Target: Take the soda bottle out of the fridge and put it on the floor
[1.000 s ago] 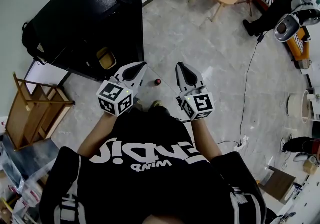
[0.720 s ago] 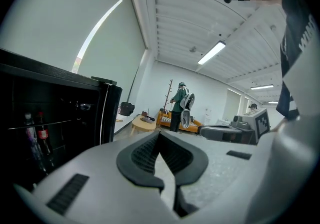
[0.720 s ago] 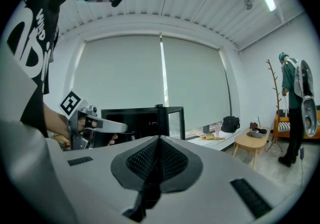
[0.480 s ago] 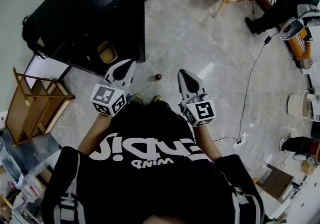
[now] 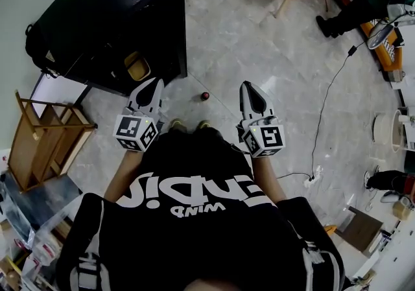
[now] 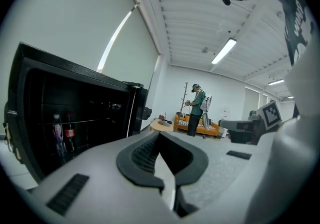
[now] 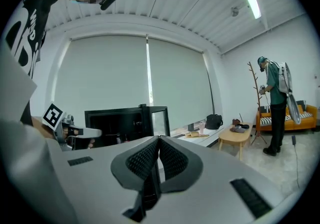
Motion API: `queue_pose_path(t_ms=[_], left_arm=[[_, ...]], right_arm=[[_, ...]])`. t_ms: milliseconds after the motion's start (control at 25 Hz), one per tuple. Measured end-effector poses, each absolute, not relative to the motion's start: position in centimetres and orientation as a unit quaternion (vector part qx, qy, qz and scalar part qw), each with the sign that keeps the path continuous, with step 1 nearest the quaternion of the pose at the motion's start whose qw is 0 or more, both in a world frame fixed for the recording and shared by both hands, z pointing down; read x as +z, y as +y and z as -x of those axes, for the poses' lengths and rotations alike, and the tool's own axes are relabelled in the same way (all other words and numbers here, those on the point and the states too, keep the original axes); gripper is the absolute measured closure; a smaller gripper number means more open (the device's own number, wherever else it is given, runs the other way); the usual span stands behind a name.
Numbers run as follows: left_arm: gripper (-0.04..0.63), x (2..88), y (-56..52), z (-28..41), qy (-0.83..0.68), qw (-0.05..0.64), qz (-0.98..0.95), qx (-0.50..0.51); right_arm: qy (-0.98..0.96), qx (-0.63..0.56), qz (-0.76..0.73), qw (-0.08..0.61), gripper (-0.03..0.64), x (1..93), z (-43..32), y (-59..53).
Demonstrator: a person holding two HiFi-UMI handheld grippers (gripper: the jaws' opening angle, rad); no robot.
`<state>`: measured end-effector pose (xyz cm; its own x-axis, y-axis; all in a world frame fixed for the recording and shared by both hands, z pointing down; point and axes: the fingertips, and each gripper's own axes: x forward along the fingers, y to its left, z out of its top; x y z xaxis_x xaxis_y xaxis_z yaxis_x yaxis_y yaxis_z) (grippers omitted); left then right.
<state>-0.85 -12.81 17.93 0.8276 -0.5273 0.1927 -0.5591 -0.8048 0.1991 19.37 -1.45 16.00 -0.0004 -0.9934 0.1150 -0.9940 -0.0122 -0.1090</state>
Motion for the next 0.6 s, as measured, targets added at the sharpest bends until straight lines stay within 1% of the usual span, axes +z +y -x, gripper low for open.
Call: queue_pose_path(t_ms=[600], left_arm=[[0.589,18.2,-13.7,-0.2,-0.287,0.132,-0.946,0.071]], right_arm=[[-0.694,0.077,-0.716,0.007,0.594,16.6,-19.8,-2.3]])
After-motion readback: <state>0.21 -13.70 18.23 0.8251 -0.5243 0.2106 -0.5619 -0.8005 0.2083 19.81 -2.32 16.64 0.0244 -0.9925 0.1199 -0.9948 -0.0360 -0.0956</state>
